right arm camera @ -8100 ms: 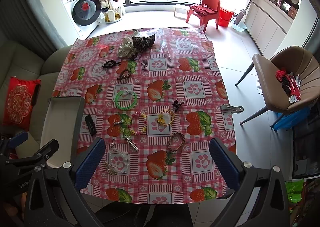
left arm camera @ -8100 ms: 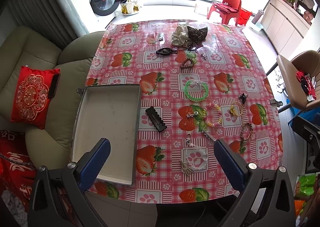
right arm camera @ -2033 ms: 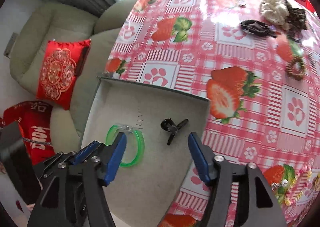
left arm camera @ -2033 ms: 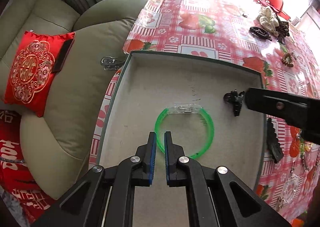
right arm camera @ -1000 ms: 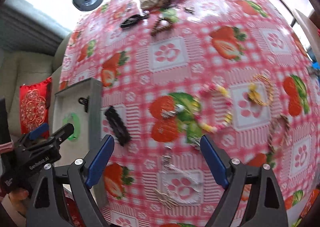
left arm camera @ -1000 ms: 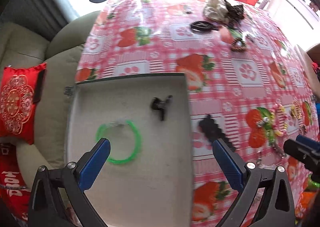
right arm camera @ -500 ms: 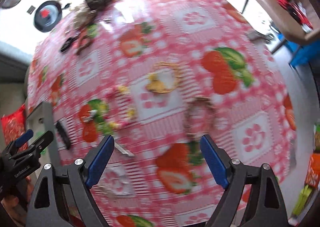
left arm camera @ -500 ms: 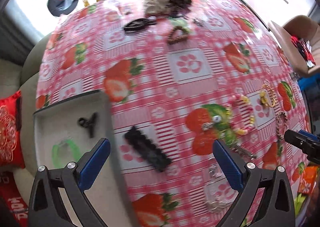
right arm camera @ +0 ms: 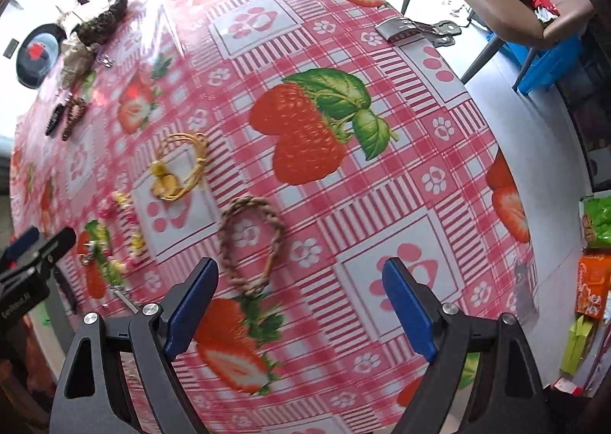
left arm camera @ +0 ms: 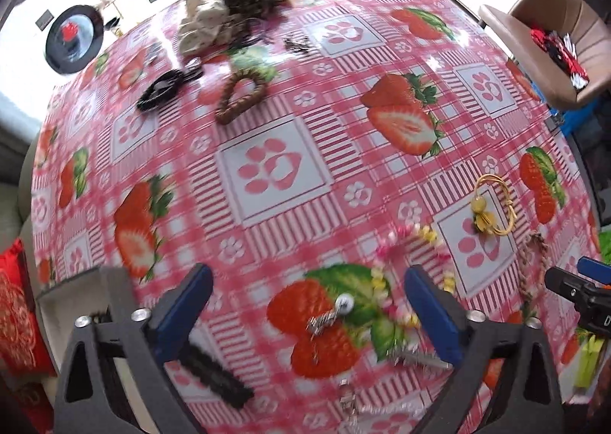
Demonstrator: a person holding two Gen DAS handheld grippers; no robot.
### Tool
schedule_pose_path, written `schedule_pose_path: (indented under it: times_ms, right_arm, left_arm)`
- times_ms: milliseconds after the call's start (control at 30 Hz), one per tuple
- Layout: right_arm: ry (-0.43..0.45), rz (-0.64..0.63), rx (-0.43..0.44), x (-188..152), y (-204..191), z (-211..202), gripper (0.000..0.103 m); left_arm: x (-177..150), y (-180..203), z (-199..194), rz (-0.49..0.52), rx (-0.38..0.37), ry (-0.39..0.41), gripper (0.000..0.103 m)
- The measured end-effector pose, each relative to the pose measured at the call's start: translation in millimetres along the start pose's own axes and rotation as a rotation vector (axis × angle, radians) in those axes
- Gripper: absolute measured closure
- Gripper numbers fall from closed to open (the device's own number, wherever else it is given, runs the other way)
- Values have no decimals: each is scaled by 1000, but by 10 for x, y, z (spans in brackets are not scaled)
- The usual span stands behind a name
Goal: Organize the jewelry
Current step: 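Grasp the braided brown bracelet with the right tool while the left grasps the beaded bracelet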
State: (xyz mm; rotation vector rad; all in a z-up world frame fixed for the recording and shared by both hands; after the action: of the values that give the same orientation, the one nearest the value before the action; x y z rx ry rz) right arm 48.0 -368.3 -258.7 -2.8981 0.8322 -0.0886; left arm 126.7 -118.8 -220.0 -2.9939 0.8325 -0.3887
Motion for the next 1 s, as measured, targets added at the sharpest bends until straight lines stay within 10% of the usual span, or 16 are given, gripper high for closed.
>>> schedule_pose_path:
  times_ms: [467, 667, 733, 800, 1000]
  right_arm:
    - [25, -110, -91, -37, -154, 226, 22]
    - [34, -146, -76, -112, -301, 129, 44]
    - [46, -163, -74, -134, -374, 90, 74]
    - [53, -164, -70, -147, -434, 52, 96]
    - [66, -94, 7, -114, -382, -30, 96]
  left_arm:
    - [178, 406, 363, 122, -25, -67, 11]
    - [166, 618, 312, 146, -98, -53, 58]
    - [169, 692, 290, 165, -106, -48, 86]
    - [173, 699, 283, 138, -135, -56, 87]
    - [125, 593, 168, 52, -197, -41, 87]
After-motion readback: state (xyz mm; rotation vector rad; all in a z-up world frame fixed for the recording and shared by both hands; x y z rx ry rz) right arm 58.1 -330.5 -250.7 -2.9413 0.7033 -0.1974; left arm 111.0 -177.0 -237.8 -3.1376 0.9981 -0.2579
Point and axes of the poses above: each gripper's, at about its wrist camera, not at the fingertips, and z roughly the way its jaws point, y to its right, x to its top, the point moved 2 cm from there along z, roughly the way its jaws point, and after that the axes turned 3 degrees about z, right-handed, at the moved point
